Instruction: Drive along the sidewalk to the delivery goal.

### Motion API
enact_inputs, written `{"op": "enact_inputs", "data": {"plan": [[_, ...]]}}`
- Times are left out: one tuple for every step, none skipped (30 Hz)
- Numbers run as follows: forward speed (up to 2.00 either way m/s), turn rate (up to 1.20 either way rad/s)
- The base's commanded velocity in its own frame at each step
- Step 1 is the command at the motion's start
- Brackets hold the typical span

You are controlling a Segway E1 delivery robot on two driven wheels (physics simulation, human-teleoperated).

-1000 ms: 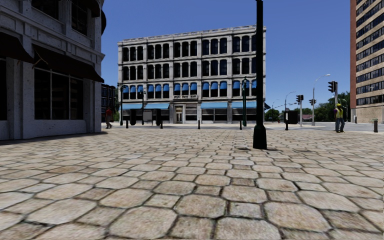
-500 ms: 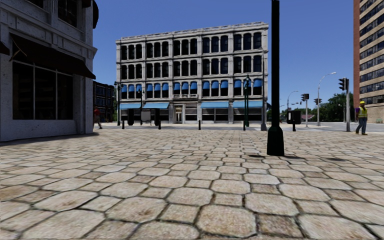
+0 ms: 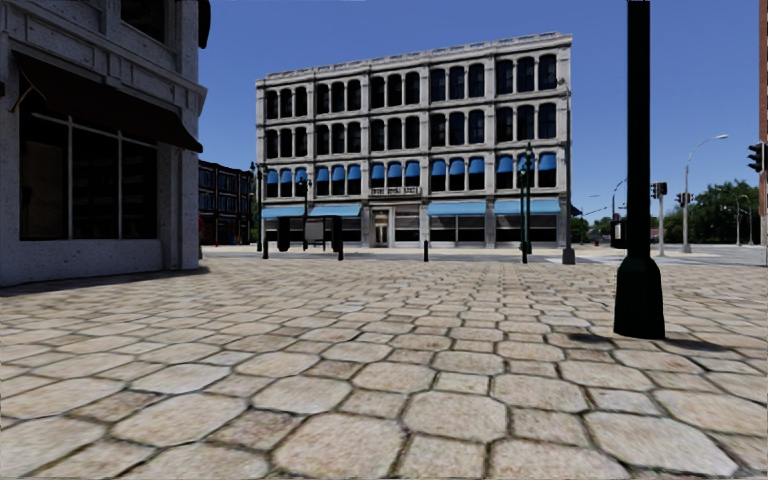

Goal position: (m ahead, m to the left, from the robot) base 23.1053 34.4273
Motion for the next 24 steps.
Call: {"op": "enact_inputs", "data": {"plan": [[2.00, 0.26], [2.00, 0.13], [2.00, 0.00], [2.00, 0.00], [2.00, 0.00], [2.00, 0.00], [2.00, 0.00], [2.00, 0.00], [2.00, 0.00], [2.00, 0.00], [2.00, 0.00], [2.00, 0.00], [2.00, 0.00], [2.00, 0.00], [2.00, 0.00], [2.00, 0.00], [2.00, 0.00], [2.00, 0.00], [2.00, 0.00], [2.00, 0.00], [2.00, 0.00], [2.00, 0.00], [2.00, 0.00], [2.00, 0.00]]}}
